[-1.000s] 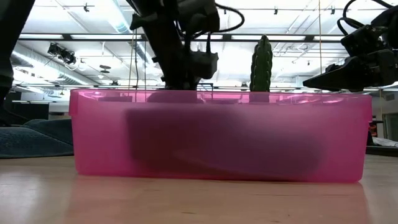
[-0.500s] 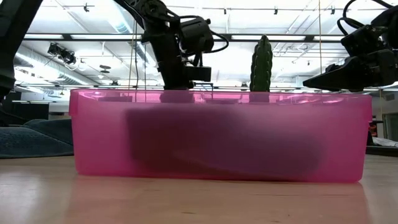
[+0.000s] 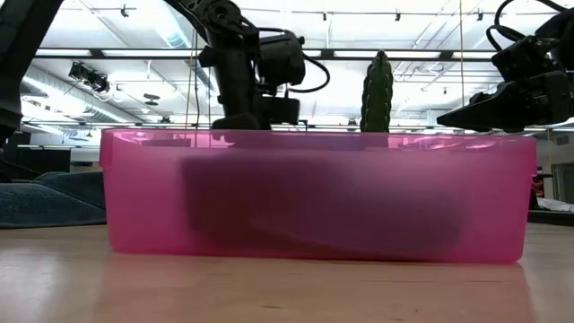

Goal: Pick & Place hat
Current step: Adjust the bottom black cap in the blue bin, then put the blue cap into the red bin

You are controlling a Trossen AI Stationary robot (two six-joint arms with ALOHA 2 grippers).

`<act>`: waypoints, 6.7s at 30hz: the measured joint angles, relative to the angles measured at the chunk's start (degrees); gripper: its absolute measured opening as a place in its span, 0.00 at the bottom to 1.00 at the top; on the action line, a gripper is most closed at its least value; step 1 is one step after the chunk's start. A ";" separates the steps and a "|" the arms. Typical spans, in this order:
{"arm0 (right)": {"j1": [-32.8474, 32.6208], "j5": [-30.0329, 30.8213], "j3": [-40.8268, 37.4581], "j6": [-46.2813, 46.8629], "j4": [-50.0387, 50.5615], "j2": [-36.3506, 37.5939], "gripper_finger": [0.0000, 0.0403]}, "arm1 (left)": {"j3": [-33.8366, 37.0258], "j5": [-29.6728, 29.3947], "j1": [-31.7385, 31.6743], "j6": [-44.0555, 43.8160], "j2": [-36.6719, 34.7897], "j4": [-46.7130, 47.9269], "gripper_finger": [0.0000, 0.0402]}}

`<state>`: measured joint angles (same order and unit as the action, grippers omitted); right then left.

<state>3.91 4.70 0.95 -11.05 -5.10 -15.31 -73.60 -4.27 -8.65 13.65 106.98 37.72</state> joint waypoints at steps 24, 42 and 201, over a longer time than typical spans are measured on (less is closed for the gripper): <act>-0.01 0.00 0.01 0.00 0.00 0.01 0.48 | -10.45 -10.29 10.44 -2.10 -0.44 11.51 0.03; 0.01 0.01 0.02 0.00 0.00 0.02 0.48 | -14.10 -17.33 5.89 -2.08 2.50 12.45 0.03; 0.01 -0.20 0.02 0.01 -0.40 0.01 0.48 | -21.31 -22.78 38.85 33.16 0.89 15.64 0.01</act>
<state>3.92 4.50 0.97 -11.04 -5.50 -15.31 -94.91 -27.05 30.20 46.81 107.87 53.36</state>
